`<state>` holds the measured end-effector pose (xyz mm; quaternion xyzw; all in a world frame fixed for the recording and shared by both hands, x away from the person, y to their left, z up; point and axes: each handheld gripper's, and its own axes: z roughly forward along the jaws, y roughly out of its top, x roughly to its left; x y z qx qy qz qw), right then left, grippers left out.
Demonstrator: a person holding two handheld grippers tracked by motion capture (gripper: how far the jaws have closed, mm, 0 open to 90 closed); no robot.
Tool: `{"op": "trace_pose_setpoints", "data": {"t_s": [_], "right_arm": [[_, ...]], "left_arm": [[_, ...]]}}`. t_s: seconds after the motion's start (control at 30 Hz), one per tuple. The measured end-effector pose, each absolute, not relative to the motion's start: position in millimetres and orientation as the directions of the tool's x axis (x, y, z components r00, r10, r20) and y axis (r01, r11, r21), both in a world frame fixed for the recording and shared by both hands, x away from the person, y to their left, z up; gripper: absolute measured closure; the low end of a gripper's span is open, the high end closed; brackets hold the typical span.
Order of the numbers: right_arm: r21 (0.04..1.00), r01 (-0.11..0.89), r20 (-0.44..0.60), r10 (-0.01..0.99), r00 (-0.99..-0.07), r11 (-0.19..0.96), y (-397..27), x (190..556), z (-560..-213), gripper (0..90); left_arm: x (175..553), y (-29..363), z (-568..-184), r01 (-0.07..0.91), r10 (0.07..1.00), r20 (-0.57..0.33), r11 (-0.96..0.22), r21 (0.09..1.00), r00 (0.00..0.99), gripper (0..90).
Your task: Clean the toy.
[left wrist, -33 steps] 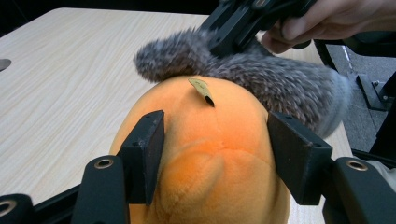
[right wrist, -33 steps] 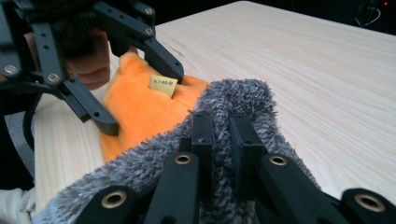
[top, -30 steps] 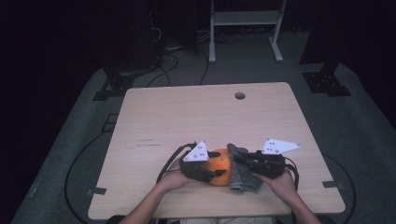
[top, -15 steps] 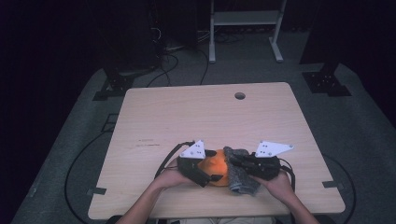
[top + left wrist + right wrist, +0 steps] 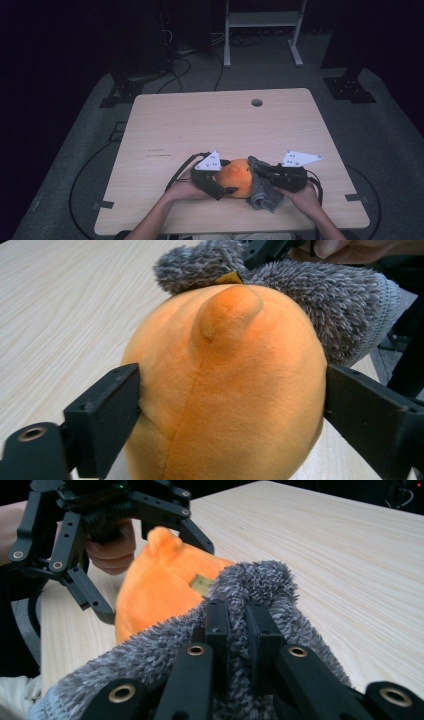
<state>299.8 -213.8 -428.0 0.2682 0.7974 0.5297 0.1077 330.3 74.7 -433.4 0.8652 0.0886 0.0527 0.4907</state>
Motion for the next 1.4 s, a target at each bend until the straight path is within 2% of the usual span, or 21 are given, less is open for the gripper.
{"op": "trace_pose_setpoints", "data": {"t_s": [0.03, 0.13, 0.27, 0.37, 0.47, 0.63, 0.7, 0.77, 0.9, 1.0, 1.13, 1.23, 1.27, 1.33, 1.37, 1.4], "right_arm": [[0.901, 0.317, 0.111, 0.549, -0.829, 0.296, -215.1, 300.3, -429.1, 81.5], [0.895, 0.333, 0.115, 0.570, -0.813, 0.296, -220.5, 301.9, -430.9, 81.4], [0.914, 0.321, 0.126, 0.576, -0.808, 0.249, -230.9, 301.4, -416.5, 81.4], [0.933, 0.289, 0.130, 0.549, -0.826, 0.215, -228.2, 297.5, -404.1, 81.3], [0.953, 0.233, 0.108, 0.500, -0.859, 0.194, -215.1, 293.4, -385.7, 81.4], [0.944, 0.224, 0.084, 0.480, -0.873, 0.242, -194.4, 300.8, -386.1, 81.4], [0.932, 0.239, 0.076, 0.499, -0.863, 0.272, -194.5, 305.8, -396.6, 81.5], [0.928, 0.284, 0.127, 0.511, -0.850, 0.241, -200.2, 310.2, -406.0, 81.4], [0.907, 0.340, 0.157, 0.552, -0.819, 0.247, -212.9, 312.9, -419.2, 81.4], [0.926, 0.311, 0.154, 0.536, -0.830, 0.215, -215.3, 305.2, -411.0, 81.4], [0.952, 0.232, 0.108, 0.486, -0.867, 0.202, -197.7, 292.7, -387.9, 81.4], [0.949, 0.210, 0.073, 0.482, -0.873, 0.236, -182.3, 294.3, -385.8, 81.4], [0.943, 0.219, 0.072, 0.487, -0.871, 0.252, -179.6, 297.2, -390.0, 81.5], [0.938, 0.243, 0.092, 0.497, -0.863, 0.248, -179.3, 301.2, -399.5, 81.7], [0.937, 0.245, 0.092, 0.500, -0.861, 0.249, -180.1, 301.9, -403.6, 81.7], [0.935, 0.259, 0.105, 0.510, -0.854, 0.241, -182.9, 302.7, -409.5, 81.8]], "left_arm": [[330.8, 75.8, -433.9, 0.108, 0.214, 0.001, -0.495, 0.862, 0.977, 12.8], [327.1, 75.3, -430.8, 0.092, 0.249, 0.039, -0.491, 0.866, 0.968, 28.6], [321.8, 73.0, -420.4, 0.071, 0.276, 0.070, -0.470, 0.880, 0.958, 41.1], [320.1, 70.2, -415.9, 0.065, 0.300, 0.094, -0.478, 0.876, 0.949, 42.8], [319.1, 67.7, -412.8, 0.072, 0.295, 0.079, -0.469, 0.880, 0.952, 44.9], [314.3, 70.8, -407.1, 0.053, 0.279, 0.096, -0.483, 0.874, 0.955, 45.2], [317.8, 76.3, -410.0, 0.083, 0.289, 0.061, -0.461, 0.884, 0.955, 45.5], [321.8, 81.5, -411.6, 0.115, 0.299, 0.027, -0.445, 0.888, 0.954, 45.6], [323.1, 84.0, -407.2, 0.117, 0.307, 0.028, -0.445, 0.888, 0.951, 45.5], [324.1, 85.3, -401.7, 0.128, 0.326, 0.036, -0.467, 0.875, 0.945, 45.5], [324.1, 84.5, -400.4, 0.141, 0.335, 0.035, -0.484, 0.864, 0.941, 45.5], [320.6, 79.9, -400.4, 0.140, 0.318, 0.022, -0.476, 0.868, 0.948, 45.1], [320.9, 77.9, -402.3, 0.140, 0.322, 0.032, -0.499, 0.855, 0.946, 43.2], [324.2, 78.7, -407.1, 0.165, 0.317, -0.002, -0.487, 0.857, 0.948, 35.7], [325.6, 79.3, -408.5, 0.172, 0.316, -0.014, -0.480, 0.860, 0.949, 30.6], [326.5, 80.2, -408.6, 0.164, 0.317, -0.008, -0.471, 0.867, 0.948, 20.8]]}}
